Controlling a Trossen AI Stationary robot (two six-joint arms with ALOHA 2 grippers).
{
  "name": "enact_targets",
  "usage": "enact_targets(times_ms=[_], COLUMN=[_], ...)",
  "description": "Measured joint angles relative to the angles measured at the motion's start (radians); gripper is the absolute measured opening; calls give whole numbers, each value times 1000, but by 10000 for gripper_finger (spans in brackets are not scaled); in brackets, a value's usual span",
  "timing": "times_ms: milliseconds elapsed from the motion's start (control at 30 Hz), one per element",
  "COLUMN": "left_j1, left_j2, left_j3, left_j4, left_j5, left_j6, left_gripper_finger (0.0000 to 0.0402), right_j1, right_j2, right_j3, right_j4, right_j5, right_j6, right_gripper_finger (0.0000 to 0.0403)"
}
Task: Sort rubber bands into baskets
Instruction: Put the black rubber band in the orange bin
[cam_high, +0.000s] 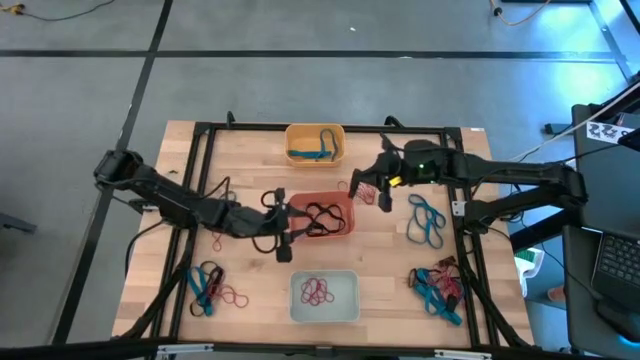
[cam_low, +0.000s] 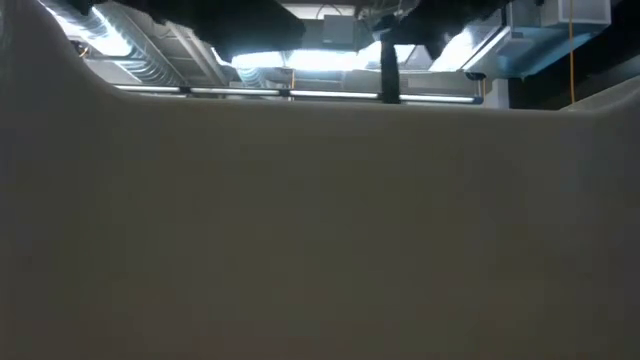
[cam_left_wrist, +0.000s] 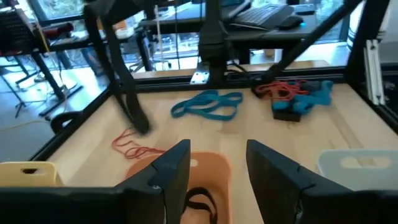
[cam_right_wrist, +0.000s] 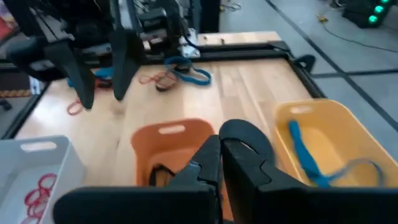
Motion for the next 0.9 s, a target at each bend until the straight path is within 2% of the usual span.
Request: enact_targets(times_ms=[267, 500, 767, 900], left_j1=[-30, -31, -32, -35], left_j2=[-90, -178, -247, -248], left_j3=[-44, -89, -119, -119], left_j4=[-17, -43, -91, -89], left_j5=[-36, -58, -58, -57], left_j6=[7, 8, -43, -53], left_gripper_finger=[155, 155, 155, 155], right_j1=[10, 83, 133, 128], right_j2=[135, 241, 379, 450], right_j3=[0, 0, 0, 0], right_j4=[114, 176, 171, 210], right_j5=[-90, -96, 9, 17], right_j6=[63, 71, 78, 144], right_gripper_finger=[19, 19, 19, 19])
